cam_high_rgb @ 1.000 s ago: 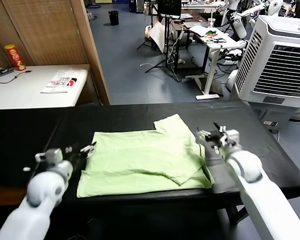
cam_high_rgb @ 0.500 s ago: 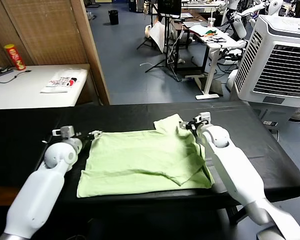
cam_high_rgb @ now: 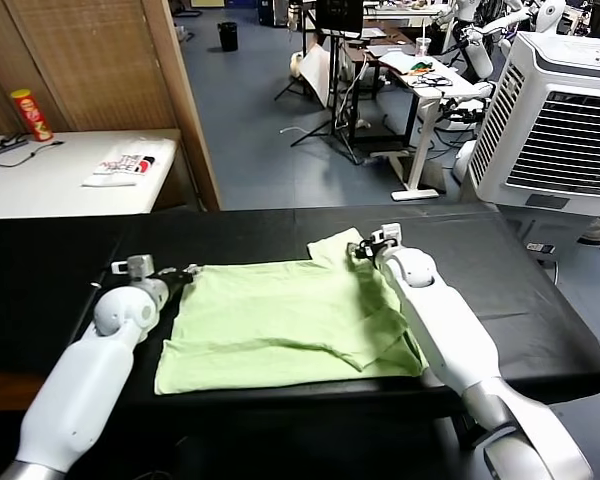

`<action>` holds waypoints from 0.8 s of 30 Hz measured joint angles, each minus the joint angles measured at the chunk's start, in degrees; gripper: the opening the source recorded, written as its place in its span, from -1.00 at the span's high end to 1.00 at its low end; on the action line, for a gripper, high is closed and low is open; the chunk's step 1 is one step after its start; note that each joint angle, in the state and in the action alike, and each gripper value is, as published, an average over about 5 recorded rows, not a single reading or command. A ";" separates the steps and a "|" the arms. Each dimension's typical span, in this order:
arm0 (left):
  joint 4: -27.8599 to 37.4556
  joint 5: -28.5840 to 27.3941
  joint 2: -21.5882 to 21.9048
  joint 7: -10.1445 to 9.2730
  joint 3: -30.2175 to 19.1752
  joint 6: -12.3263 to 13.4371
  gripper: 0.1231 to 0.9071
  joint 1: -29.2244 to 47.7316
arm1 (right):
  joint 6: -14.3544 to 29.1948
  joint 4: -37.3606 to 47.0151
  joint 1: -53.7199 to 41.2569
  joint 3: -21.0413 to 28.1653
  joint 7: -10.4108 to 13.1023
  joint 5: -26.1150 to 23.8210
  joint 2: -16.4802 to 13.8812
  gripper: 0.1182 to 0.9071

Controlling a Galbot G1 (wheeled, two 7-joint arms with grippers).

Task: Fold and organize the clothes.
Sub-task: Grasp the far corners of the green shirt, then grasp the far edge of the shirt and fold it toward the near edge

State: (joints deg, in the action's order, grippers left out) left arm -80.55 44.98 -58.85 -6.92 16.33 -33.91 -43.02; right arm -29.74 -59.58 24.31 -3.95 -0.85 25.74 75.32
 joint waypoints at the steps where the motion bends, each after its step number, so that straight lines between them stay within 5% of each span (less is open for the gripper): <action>1: -0.07 -0.02 -0.01 0.02 0.01 0.14 0.86 0.01 | 0.65 -0.34 0.25 -0.16 0.11 -0.09 -0.22 0.99; 9: -2.04 -1.10 -0.02 0.11 1.13 2.17 0.99 -0.59 | 3.75 -7.77 3.96 -1.82 0.50 0.86 -3.58 0.99; 17: -9.02 -1.27 2.11 -0.15 3.82 2.66 0.99 -4.59 | 1.85 -22.99 12.15 -4.72 1.62 6.09 -10.77 0.99; 24: -18.66 -1.81 5.11 -0.69 7.18 2.95 0.99 -12.43 | -3.08 -37.00 20.78 -7.54 5.93 10.70 -17.44 0.99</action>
State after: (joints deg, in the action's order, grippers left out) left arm -99.21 43.17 -53.74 -7.60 23.50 -30.97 -55.44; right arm -32.81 -96.58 45.09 -11.49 5.08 36.44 57.88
